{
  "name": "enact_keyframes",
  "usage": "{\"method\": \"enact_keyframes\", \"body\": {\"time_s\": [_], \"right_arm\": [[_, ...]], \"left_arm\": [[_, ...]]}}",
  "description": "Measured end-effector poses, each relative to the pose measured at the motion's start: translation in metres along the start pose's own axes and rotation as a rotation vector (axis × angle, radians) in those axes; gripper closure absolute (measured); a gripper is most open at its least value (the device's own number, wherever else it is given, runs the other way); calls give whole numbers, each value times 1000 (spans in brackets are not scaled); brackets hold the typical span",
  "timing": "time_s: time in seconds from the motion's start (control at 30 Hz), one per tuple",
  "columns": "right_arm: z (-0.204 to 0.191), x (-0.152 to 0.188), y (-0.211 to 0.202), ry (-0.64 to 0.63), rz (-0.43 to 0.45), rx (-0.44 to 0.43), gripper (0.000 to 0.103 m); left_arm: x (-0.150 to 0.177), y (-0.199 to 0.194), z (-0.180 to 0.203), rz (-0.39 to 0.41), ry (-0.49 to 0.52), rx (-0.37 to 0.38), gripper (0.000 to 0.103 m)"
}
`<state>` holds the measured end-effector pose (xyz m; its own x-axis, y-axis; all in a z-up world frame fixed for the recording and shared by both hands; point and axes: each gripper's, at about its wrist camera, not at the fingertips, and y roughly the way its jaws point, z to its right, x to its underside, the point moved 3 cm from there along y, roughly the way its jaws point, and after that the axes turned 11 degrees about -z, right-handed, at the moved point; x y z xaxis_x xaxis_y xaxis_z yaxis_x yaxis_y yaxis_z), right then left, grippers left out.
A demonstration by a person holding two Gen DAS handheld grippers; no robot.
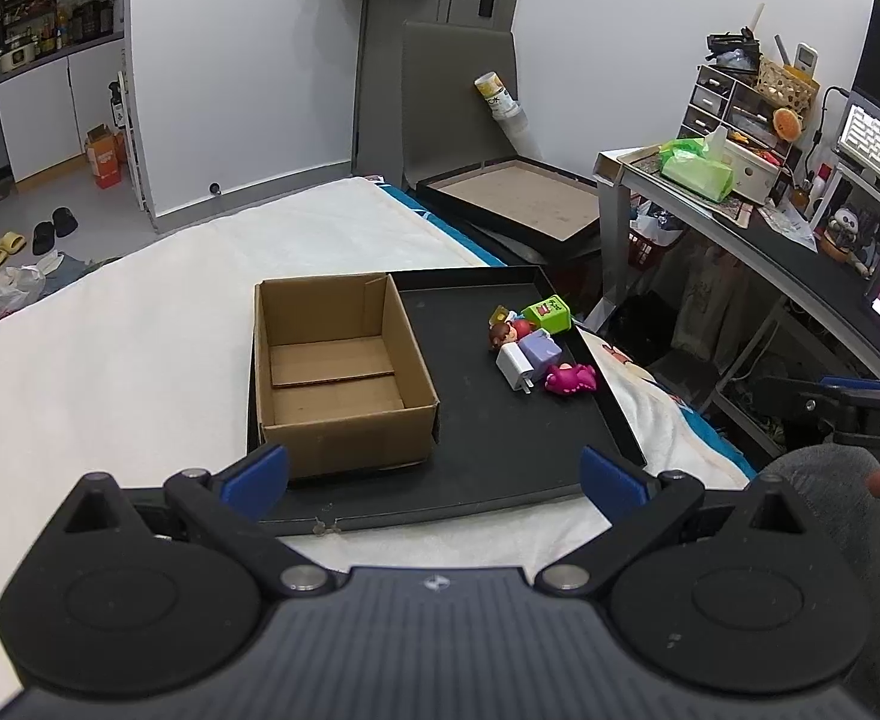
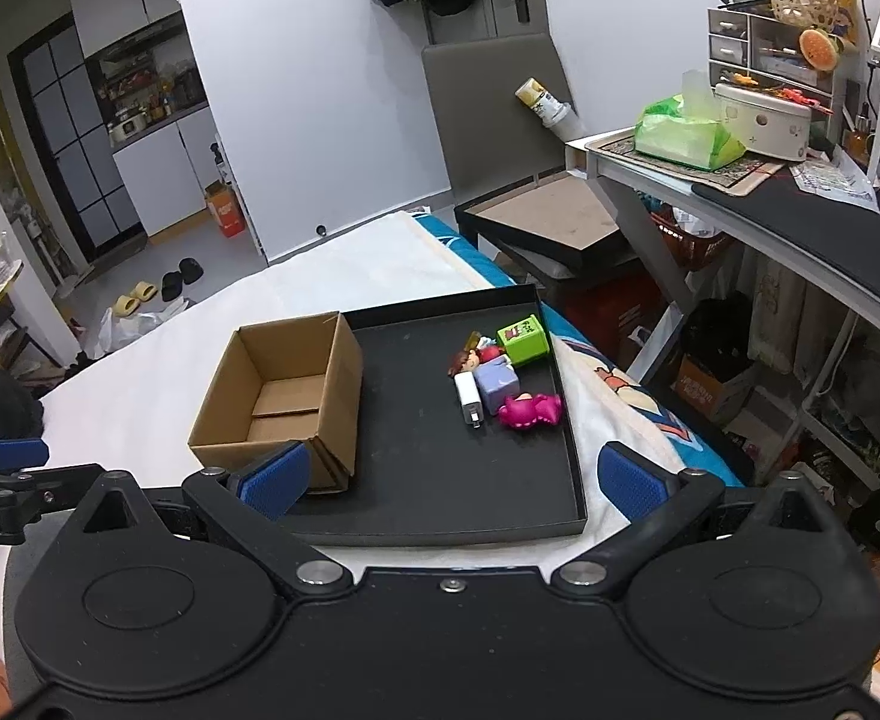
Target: Organize rigid objects
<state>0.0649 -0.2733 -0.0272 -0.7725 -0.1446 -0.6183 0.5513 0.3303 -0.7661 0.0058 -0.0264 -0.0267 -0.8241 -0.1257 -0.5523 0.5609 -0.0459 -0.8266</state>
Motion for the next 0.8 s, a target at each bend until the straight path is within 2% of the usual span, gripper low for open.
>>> {"method": "enact_keyframes", "body": {"time_s": [0.8], "right_arm": [[-2,0,-10,-32,25,13,0]], "left_arm": [[1,-11,-1,22,-16,6,1]]}}
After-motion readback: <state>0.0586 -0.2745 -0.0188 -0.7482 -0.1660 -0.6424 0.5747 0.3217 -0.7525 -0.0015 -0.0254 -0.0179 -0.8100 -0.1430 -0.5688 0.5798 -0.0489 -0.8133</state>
